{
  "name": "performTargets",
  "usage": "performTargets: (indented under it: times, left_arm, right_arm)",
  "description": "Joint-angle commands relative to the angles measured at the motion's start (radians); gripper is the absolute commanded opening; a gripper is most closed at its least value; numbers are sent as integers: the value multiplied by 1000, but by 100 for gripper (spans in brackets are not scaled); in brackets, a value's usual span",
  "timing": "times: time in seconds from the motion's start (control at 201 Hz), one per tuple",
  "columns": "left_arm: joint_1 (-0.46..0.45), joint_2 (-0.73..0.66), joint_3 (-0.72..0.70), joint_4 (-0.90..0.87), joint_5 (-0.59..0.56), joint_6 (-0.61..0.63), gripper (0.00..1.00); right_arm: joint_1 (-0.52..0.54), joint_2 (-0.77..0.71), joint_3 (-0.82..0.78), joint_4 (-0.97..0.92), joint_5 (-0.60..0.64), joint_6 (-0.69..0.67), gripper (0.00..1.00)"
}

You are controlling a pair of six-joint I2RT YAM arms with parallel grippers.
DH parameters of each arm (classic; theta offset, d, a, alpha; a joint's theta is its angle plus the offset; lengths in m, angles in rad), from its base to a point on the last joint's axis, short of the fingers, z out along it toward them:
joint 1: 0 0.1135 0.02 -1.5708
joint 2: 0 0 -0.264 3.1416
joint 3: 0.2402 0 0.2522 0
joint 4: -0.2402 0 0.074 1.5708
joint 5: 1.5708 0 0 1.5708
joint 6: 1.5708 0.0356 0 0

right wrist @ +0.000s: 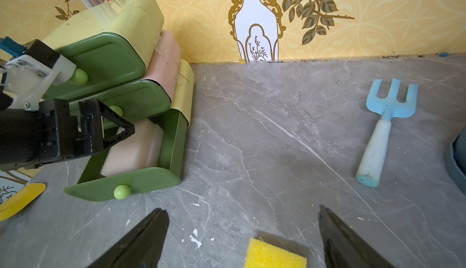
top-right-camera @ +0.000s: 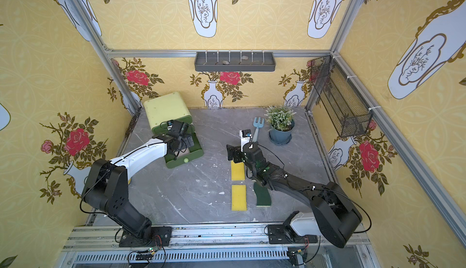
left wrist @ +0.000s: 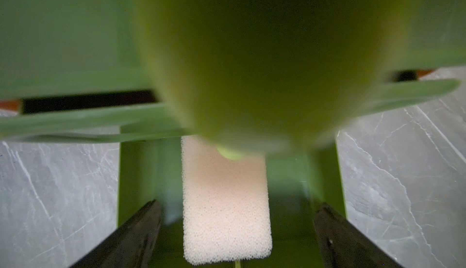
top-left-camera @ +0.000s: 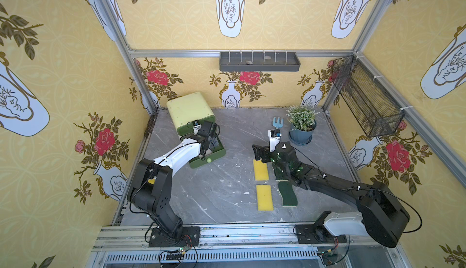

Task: Take the sponge out of the drawer
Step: Pick up the sponge from the drawer.

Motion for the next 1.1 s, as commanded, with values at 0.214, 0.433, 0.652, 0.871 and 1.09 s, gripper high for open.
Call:
performTargets:
  times: [0.214, 0.433, 0.652, 0.871, 1.09]
  left_arm:
    - [-84, -60, -11, -44, -89, 10, 100]
    - [-100, -59, -32, -48, -94, -33, 100]
    - [-106, -22, -57, -31, -96, -61, 100]
    - [-105, 9, -64, 0, -92, -63, 99]
    - [-103, 36, -59, 18, -96, -49, 97]
  right_arm:
    - [0, -6, -3, 37, -5, -1, 95]
    - [-2, -4, -3, 37, -6, -1, 95]
    - [-2, -1, -2, 37, -11, 1, 96]
    - [-1, 1, 0, 36, -18, 2, 96]
    - [-4, 10, 4, 31, -20, 2, 96]
